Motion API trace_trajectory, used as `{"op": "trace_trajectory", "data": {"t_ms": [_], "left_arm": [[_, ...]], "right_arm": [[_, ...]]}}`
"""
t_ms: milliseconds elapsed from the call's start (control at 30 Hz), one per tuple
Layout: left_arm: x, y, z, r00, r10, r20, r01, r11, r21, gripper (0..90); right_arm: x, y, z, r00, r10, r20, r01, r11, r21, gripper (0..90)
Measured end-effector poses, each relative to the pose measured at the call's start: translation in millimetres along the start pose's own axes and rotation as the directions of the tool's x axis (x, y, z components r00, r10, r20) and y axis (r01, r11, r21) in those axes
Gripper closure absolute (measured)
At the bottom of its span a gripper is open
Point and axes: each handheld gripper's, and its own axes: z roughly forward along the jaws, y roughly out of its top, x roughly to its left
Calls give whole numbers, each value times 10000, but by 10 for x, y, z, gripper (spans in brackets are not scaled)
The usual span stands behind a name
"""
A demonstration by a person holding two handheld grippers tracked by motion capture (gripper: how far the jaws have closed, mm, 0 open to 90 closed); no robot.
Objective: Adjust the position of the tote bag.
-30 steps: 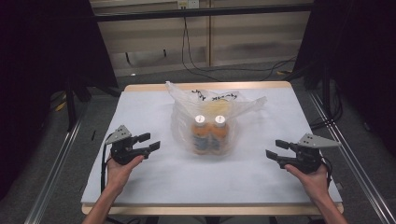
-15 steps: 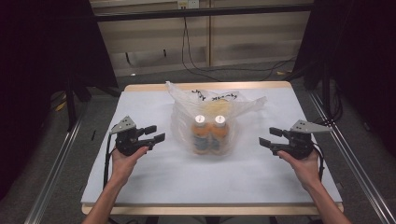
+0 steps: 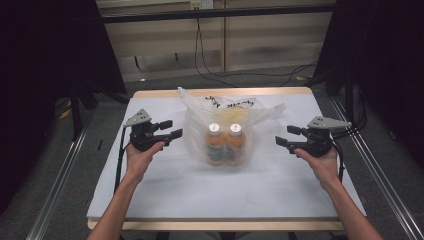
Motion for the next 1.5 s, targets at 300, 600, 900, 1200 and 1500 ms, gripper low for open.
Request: {"op": "trace_trajectory", "data": {"t_ms": [300,600,900,1200,1500], "left_arm": [[88,28,222,9998,-164,92,158,9979,623,301],[73,226,404,9994,-214,263,200,9985,508,221],[33,191,571,9970,-402,657,346,9959,834,189],[30,187,578,9967,-417,697,363,9964,769,250],[59,185,647,9959,-585,691,547,9969,567,243]], "right_arm": [[-185,69,197,9996,26,293,-34,9997,252,252],[-179,198,542,9973,-188,710,141,9977,660,168],[-152,211,810,9932,-587,1009,488,9940,981,182],[-175,218,881,9969,-313,718,277,9983,516,740],[-142,250,850,9999,-80,131,78,9998,163,900]]}}
